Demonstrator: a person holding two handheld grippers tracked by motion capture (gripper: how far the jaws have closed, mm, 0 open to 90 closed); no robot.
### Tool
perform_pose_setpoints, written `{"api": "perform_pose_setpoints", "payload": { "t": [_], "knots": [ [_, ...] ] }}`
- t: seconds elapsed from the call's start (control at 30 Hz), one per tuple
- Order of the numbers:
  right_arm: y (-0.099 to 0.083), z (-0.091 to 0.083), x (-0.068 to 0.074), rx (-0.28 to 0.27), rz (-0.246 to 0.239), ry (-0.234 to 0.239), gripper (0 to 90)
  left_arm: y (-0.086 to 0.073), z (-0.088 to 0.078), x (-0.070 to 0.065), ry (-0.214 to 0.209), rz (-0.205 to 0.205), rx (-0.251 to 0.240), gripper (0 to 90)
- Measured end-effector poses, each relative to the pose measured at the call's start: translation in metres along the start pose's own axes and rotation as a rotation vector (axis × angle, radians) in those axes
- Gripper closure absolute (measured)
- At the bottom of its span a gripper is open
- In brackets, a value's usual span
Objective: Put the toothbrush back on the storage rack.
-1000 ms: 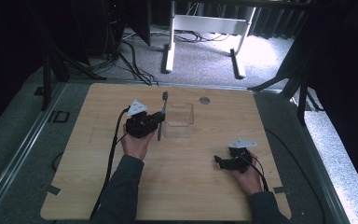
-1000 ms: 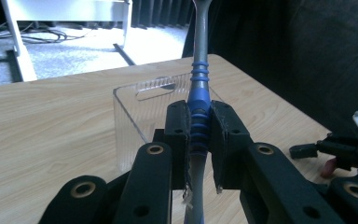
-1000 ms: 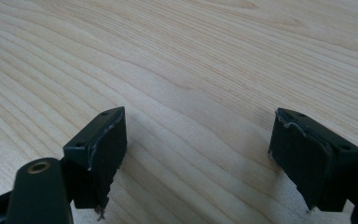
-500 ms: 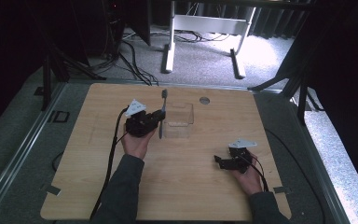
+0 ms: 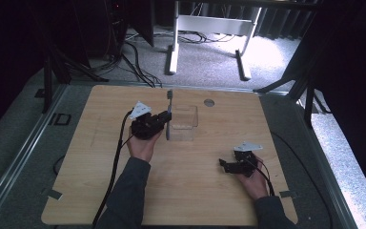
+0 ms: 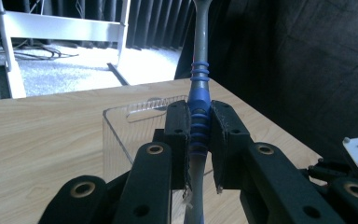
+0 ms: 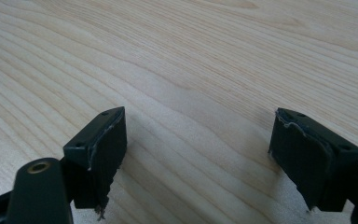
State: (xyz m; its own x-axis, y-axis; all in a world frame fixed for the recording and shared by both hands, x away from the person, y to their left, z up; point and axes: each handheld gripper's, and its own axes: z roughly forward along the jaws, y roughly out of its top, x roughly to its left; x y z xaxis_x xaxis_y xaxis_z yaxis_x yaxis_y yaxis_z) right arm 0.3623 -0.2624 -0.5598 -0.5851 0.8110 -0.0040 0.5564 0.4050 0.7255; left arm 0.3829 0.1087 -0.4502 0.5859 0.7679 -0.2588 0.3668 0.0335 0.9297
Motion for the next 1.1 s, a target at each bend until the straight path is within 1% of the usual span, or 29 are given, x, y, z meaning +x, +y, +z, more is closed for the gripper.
{"api": "perform_pose_setpoints", "payload": {
  "t": [0.17,0.23,0.33,0.43,0.5,0.57,0.67,0.97,1.1],
  "knots": [
    [0.0,0.0,0.0,0.0,-0.001,0.0,18.6,0.0,0.002,0.0,-0.01,-0.02,-0.018,78.3],
    [0.0,0.0,0.0,0.0,-0.001,0.0,18.6,0.0,0.003,-0.001,-0.009,-0.03,-0.033,78.3],
    [0.0,0.0,0.0,0.0,-0.001,0.0,18.6,0.002,0.004,-0.002,0.0,-0.025,-0.034,78.3],
    [0.0,0.0,0.0,0.0,0.0,0.0,18.6,0.004,0.006,-0.003,0.004,-0.032,-0.043,78.3],
    [0.0,0.0,0.0,0.0,0.0,0.0,18.6,0.005,0.008,-0.003,0.013,-0.025,-0.045,78.3],
    [0.0,0.0,0.0,0.001,0.0,0.0,18.6,0.006,0.009,-0.005,0.027,-0.02,-0.054,78.3],
    [0.0,0.0,0.0,0.001,-0.001,0.0,18.6,0.007,0.01,-0.005,0.037,-0.025,-0.07,78.3],
    [0.0,0.0,0.0,0.0,-0.001,0.0,18.6,0.008,0.017,-0.004,0.037,-0.047,-0.087,78.4],
    [0.0,0.0,0.0,0.0,0.0,0.0,18.6,0.008,0.018,-0.006,0.049,-0.038,-0.103,78.4]
  ]
}}
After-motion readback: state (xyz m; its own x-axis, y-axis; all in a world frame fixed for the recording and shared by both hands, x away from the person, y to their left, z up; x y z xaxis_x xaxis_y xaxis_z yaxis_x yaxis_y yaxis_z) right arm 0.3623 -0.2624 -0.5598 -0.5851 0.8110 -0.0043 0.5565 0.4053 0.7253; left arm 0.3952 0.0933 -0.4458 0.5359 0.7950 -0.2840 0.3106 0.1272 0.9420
